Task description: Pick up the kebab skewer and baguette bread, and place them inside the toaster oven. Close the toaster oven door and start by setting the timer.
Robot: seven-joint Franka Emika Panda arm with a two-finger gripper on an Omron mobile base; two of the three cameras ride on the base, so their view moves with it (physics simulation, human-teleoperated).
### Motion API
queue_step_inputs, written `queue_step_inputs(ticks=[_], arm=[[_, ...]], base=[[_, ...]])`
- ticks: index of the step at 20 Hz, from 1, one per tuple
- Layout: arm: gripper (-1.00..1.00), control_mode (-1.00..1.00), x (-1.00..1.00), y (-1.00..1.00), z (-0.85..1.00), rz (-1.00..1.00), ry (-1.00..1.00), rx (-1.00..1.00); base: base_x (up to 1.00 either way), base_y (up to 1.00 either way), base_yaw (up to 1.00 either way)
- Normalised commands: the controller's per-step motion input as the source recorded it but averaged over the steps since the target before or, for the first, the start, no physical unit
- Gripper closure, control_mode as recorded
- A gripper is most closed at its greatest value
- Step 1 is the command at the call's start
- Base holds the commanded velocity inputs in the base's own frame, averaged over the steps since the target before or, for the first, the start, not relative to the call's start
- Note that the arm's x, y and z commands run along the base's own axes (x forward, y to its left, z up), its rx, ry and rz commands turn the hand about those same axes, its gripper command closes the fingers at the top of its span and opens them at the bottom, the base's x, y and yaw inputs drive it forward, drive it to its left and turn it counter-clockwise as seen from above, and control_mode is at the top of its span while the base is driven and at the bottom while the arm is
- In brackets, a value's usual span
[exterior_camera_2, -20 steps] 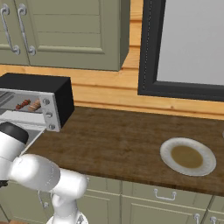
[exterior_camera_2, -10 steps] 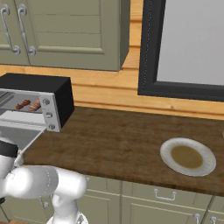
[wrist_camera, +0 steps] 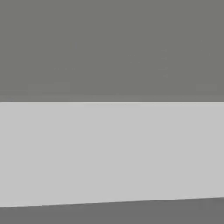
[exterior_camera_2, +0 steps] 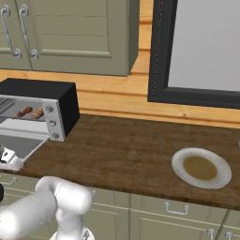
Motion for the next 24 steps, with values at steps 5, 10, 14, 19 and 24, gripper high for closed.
queue_step_inputs(ticks=[5,10,14,19,24], arm=[[-1.0,-1.0,1.0,0.01,0.78,0.01,-0.21,0.0],[-1.0,-1.0,0.99,0.14,0.24,0.04,-0.44,0.0],[-1.0,-1.0,0.84,0.16,-0.02,0.07,-0.57,0.0],[-1.0,-1.0,0.89,0.05,-0.15,0.08,-0.67,0.01],[-1.0,-1.0,0.83,0.03,-0.25,0.1,-0.59,0.02]], base=[[0.0,0.0,0.0],[0.0,0.0,0.0],[0.0,0.0,0.0],[0.0,0.0,0.0],[0.0,0.0,0.0]])
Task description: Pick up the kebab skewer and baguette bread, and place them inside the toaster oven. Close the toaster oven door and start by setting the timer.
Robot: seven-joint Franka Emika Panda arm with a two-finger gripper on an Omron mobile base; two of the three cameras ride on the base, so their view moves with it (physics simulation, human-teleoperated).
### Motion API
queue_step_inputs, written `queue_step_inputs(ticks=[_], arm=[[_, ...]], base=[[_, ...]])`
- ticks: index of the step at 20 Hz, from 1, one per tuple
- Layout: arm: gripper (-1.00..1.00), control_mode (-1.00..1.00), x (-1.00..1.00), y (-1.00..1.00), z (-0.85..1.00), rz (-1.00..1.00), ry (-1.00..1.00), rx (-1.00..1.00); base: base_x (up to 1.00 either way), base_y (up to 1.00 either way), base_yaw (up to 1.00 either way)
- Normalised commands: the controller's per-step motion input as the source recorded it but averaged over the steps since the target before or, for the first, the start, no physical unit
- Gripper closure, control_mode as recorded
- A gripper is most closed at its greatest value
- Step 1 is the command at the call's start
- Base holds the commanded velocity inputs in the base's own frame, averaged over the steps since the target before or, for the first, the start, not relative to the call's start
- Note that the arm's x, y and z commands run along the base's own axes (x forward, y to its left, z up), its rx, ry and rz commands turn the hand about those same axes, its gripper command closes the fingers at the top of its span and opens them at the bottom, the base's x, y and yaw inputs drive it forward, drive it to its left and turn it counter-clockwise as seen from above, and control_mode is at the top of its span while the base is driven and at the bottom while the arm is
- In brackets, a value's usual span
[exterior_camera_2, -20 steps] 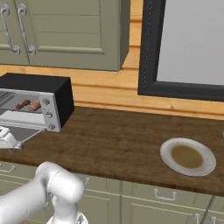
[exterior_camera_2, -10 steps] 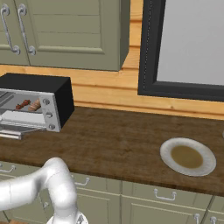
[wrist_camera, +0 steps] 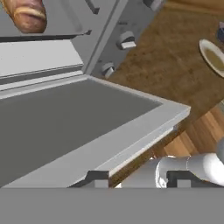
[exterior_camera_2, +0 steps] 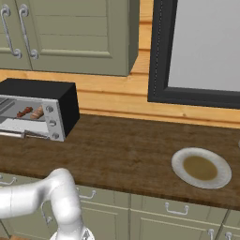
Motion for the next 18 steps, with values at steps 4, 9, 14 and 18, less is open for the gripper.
queue_step_inputs(ticks=[4,9,14,18], arm=[[-1.0,-1.0,0.89,0.01,-0.16,0.1,-0.51,0.05],[-1.0,-1.0,0.74,0.04,-0.26,0.11,-0.4,0.08],[-1.0,-1.0,0.47,0.05,-0.2,0.13,-0.33,0.09],[-1.0,-1.0,0.29,0.06,-0.48,0.13,-0.28,0.06]], base=[[0.0,0.0,0.0],[0.0,0.0,0.0],[0.0,0.0,0.0],[0.0,0.0,0.0]])
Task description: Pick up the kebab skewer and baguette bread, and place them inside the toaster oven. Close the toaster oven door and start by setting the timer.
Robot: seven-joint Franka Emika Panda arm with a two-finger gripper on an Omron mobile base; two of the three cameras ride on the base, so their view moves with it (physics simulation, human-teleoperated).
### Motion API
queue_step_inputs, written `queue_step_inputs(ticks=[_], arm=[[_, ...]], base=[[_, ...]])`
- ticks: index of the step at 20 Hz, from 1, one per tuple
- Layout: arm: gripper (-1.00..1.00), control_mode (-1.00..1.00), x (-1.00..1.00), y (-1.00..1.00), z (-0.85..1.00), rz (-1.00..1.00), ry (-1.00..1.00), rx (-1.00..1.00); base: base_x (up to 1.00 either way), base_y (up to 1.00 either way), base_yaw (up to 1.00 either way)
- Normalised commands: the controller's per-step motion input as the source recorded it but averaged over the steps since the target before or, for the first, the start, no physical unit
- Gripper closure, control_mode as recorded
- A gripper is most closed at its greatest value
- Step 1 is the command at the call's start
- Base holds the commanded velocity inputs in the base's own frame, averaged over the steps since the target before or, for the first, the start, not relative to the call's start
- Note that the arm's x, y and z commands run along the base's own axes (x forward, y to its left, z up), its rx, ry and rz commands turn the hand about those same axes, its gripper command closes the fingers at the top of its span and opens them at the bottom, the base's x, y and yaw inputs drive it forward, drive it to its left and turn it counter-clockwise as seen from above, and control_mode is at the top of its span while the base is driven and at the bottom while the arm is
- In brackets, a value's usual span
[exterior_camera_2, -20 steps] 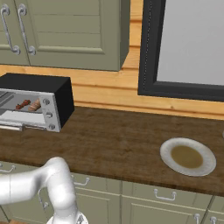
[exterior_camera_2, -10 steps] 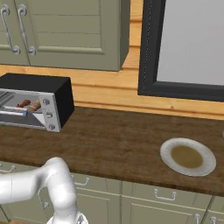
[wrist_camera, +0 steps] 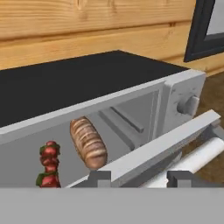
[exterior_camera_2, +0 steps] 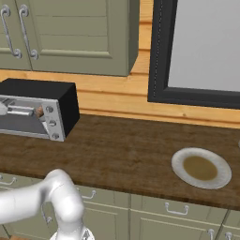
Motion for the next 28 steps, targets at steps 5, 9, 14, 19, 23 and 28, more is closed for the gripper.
queue_step_inputs(ticks=[5,9,14,19,23,28], arm=[[-1.0,-1.0,0.39,0.0,-0.67,0.12,-0.25,0.05],[-1.0,-1.0,0.43,0.02,-0.66,0.11,-0.22,0.05],[-1.0,-1.0,0.22,0.03,-0.6,0.1,-0.15,0.04],[-1.0,-1.0,0.07,0.02,-0.32,0.08,-0.06,0.03],[-1.0,-1.0,0.36,0.0,-0.44,0.05,0.0,0.01],[-1.0,-1.0,0.39,0.0,-0.45,0.04,0.0,0.01]], base=[[0.0,0.0,0.0],[0.0,0.0,0.0],[0.0,0.0,0.0],[0.0,0.0,0.0],[0.0,0.0,0.0],[0.0,0.0,0.0]])
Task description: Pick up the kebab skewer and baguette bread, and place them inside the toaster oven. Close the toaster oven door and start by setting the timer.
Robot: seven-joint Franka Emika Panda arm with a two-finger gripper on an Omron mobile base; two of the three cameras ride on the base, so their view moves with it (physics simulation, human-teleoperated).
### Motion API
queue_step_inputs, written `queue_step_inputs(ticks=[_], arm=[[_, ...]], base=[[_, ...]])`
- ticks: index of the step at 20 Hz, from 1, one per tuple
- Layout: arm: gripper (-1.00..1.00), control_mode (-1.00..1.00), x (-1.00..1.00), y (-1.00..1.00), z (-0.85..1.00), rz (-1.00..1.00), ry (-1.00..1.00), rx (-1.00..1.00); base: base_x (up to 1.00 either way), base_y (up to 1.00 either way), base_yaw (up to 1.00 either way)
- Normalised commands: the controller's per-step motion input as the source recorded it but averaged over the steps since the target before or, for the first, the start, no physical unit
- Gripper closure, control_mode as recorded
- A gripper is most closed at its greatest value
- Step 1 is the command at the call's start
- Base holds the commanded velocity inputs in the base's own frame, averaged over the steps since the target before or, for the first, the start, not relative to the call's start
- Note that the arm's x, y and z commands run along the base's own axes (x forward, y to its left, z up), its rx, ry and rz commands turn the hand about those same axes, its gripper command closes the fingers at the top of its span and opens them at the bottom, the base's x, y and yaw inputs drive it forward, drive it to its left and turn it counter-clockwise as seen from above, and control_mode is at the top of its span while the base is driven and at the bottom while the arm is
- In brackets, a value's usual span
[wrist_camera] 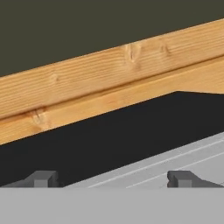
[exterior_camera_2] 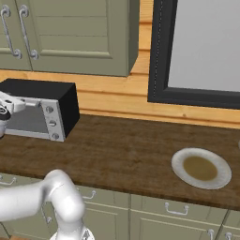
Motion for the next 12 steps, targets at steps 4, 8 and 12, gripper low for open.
queue_step_inputs(ticks=[4,8,12], arm=[[-1.0,-1.0,0.29,0.01,-0.56,0.04,0.0,0.0],[-1.0,-1.0,0.07,0.06,-0.37,0.06,0.0,0.01],[-1.0,-1.0,-0.51,0.18,0.0,0.09,-0.07,0.01]], base=[[0.0,0.0,0.0],[0.0,0.0,0.0],[0.0,0.0,0.0]])
